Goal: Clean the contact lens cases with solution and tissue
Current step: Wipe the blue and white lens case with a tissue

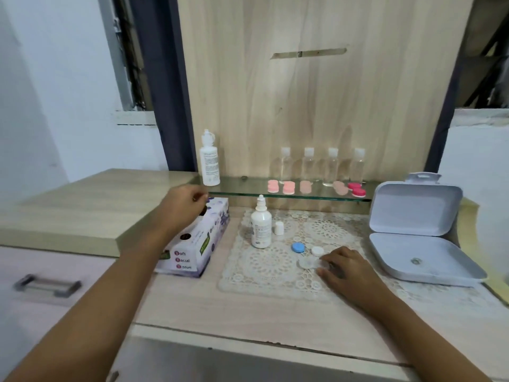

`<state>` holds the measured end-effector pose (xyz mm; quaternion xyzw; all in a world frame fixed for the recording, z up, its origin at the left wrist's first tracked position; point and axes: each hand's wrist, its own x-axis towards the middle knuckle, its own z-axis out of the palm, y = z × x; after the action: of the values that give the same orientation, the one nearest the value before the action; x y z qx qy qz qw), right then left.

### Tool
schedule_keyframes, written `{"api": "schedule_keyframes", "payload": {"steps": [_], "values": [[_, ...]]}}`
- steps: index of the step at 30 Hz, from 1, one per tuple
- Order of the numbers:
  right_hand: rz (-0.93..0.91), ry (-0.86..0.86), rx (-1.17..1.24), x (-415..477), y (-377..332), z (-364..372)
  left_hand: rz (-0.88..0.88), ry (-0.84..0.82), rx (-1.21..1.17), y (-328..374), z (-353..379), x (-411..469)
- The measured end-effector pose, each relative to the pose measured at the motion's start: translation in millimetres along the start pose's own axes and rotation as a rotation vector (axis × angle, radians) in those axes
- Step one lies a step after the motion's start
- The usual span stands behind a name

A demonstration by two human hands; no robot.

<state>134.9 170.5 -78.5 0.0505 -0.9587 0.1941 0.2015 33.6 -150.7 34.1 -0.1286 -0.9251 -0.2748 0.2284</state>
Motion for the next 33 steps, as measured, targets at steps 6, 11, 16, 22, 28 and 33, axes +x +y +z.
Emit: {"api": "schedule_keyframes", "payload": {"steps": [6,11,16,22,28,33], "values": [[-0.003,-0.007,-0.013,1,2,1,0.04,-0.349,0.287,-39,8,12],[-0.003,0.001,-0.011,0,0,1,0.021,-0.435,0.41,-42,11,17],[-0.002,0.009,0.0,-1,-2,0,-0.002,-0.533,0.473,-44,15,24],[-0.005,0.005,0.011,0,-1,-1,-0.004,-0.498,0.455,-45,18,26],[-0.007,0.012,0.021,-1,-1,-1,0.041,-0.332,0.342,-50,19,20],[-0.015,0.008,0.029,-1,-2,-1,0.01,-0.219,0.241,-42,18,14]]}}
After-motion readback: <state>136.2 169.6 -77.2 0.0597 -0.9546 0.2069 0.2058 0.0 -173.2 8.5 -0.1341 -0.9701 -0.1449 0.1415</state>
